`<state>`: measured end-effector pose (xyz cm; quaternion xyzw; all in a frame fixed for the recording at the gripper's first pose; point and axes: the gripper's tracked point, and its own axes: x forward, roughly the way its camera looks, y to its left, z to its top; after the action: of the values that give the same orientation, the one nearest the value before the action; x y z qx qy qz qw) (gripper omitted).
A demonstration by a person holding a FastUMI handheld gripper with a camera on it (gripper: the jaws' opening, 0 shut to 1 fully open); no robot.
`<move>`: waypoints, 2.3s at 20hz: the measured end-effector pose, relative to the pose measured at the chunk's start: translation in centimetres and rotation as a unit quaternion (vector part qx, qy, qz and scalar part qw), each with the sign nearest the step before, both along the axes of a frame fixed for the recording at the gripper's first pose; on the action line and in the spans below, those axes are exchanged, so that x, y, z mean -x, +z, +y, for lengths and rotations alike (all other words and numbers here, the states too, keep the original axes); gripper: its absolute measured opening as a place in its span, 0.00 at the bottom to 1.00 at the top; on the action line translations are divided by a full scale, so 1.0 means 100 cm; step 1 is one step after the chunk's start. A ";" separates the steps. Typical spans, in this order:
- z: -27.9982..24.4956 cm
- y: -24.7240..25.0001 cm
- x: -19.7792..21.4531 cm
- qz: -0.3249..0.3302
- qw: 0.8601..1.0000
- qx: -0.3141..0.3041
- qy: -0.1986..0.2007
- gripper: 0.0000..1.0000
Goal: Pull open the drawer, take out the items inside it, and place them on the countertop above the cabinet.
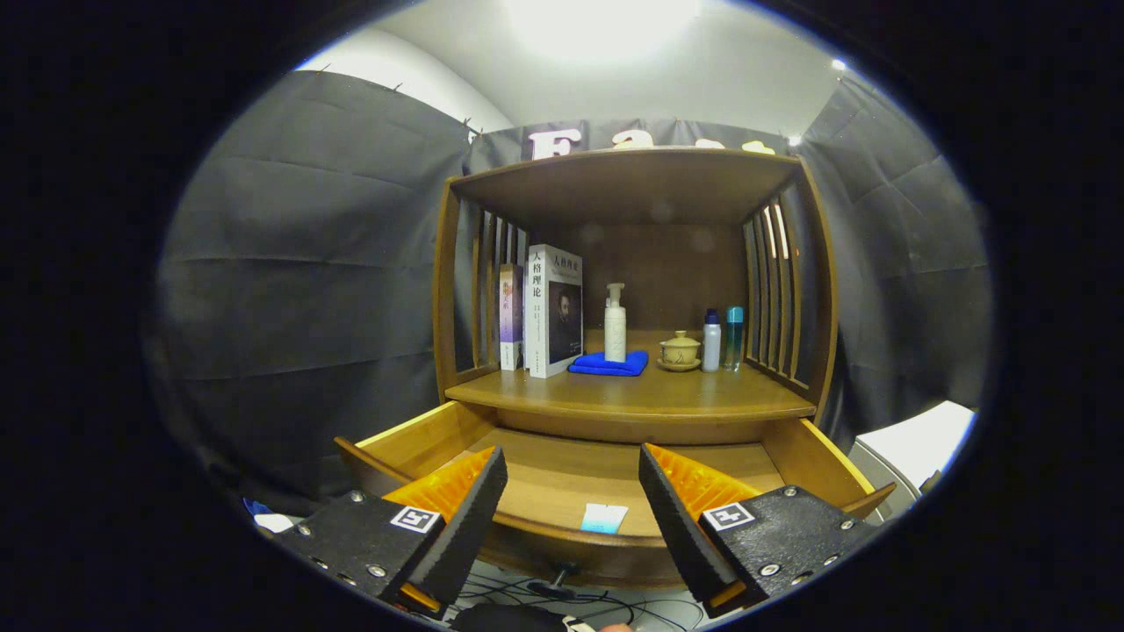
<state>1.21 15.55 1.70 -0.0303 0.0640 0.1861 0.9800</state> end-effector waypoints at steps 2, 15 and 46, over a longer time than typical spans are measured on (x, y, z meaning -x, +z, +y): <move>-0.003 0.012 -0.020 0.007 1.000 0.013 -0.002 0.93; 0.017 -0.067 -0.086 0.270 0.962 0.046 0.007 0.94; -0.016 -0.201 -0.052 0.497 0.836 0.231 0.032 0.47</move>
<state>6.40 13.92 -18.44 -0.1614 0.5825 0.1871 0.7744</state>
